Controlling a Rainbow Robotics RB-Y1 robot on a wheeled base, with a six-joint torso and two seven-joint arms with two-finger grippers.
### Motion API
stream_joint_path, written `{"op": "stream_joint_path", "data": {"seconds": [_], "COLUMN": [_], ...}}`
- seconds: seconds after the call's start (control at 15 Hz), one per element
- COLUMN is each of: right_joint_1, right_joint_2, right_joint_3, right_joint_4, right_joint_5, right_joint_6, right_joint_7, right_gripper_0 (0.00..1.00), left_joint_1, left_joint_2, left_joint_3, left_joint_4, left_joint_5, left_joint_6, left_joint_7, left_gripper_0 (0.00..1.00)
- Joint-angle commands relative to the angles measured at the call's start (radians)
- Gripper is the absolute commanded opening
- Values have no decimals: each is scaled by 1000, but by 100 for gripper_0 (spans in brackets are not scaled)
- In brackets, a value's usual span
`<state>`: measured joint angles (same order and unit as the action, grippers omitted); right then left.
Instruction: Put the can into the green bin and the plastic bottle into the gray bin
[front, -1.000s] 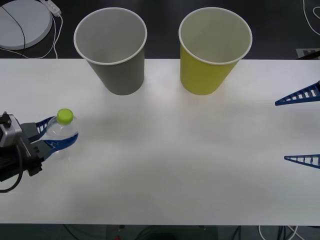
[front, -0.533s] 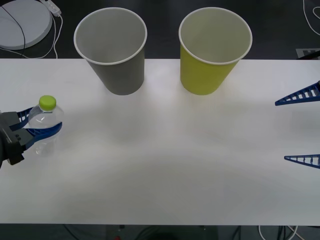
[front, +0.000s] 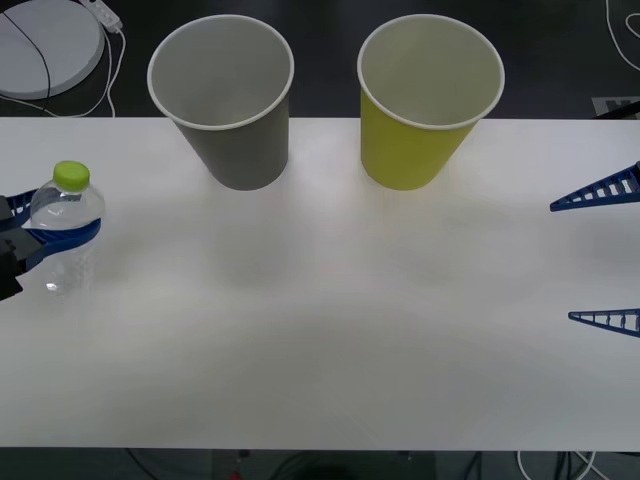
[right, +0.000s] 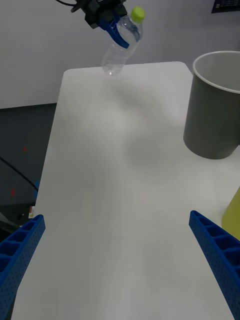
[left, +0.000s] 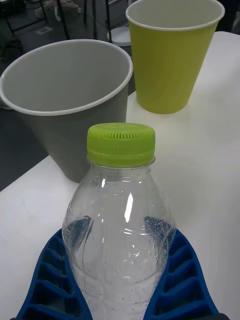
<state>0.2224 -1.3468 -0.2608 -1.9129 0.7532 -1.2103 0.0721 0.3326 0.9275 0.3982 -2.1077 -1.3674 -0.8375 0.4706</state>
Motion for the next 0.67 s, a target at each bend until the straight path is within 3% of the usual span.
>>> {"op": "stream_joint_path", "data": {"seconds": [0.07,0.67], "right_joint_1": [0,0], "right_joint_2": [0,0], "right_joint_3": [0,0], "right_joint_4": [0,0], "right_joint_5": [0,0], "right_joint_6": [0,0], "right_joint_7": [0,0], "right_gripper_0": [100,100], "left_joint_1": [-52,-279], "left_joint_2": [2,33], "left_joint_3": [53,94], "left_joint_4": [0,2], "left_joint_5": [-42,-200], "left_joint_6": [-107,-376], "left_joint_7": [91,344], "left_gripper_0": [0,0]}}
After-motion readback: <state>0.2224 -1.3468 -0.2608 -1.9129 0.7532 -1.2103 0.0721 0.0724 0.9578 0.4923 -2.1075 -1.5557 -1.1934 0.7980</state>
